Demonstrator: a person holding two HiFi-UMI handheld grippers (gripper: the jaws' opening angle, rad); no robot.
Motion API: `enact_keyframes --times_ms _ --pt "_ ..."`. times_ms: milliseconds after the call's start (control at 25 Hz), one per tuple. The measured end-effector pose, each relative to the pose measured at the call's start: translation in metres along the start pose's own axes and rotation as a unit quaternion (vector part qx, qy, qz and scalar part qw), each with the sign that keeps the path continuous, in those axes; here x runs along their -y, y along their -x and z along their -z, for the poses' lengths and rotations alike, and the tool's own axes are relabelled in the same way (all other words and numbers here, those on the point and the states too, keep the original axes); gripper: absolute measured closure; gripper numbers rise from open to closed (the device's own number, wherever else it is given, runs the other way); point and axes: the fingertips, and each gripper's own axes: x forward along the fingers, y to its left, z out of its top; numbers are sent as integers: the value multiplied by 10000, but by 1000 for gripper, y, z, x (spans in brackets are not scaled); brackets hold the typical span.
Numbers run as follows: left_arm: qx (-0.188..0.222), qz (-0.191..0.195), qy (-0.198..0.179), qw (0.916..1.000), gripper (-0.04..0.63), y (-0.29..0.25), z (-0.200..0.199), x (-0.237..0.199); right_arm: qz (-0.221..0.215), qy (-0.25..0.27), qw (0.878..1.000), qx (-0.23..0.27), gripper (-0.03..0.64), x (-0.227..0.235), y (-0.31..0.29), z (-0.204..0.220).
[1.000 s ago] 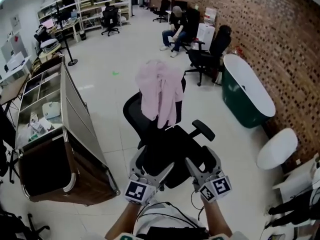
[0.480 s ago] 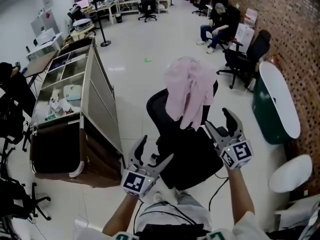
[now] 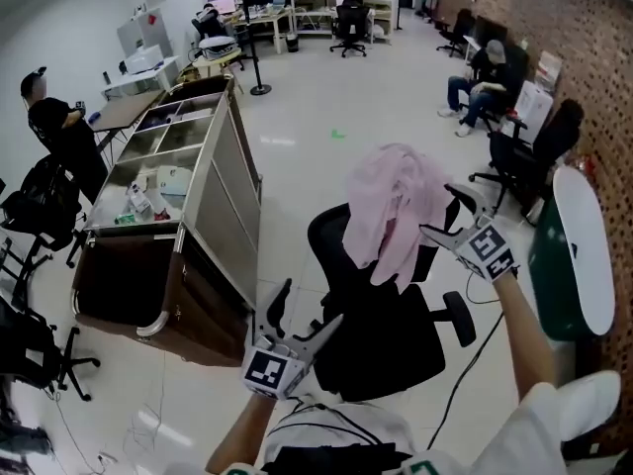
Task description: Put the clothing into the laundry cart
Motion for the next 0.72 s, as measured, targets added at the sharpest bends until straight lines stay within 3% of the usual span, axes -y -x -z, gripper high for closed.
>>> enact_keyframes --times_ms 160,240,400,520,720 --pt "-81 -362 -243 9990 152 0 14 -9 -963 996 9874 -770 3 30 -35 23" --pt "-218 -574 -170 9980 152 1 16 -10 -1438 1530 9704 -1192 -18 44 -50 37" --pt "-390 -1046 -78 9937 152 9 21 -15 -2321 2762 9126 -1924 -20 47 -78 59" --pt "-444 -1318 -125 9902 152 16 21 -19 -2599 3621 8655 -2287 -20 44 -105 78" --pt "-459 -1630 -166 9854 152 28 24 -20 -2545 4441 8233 -2455 -21 45 -144 105"
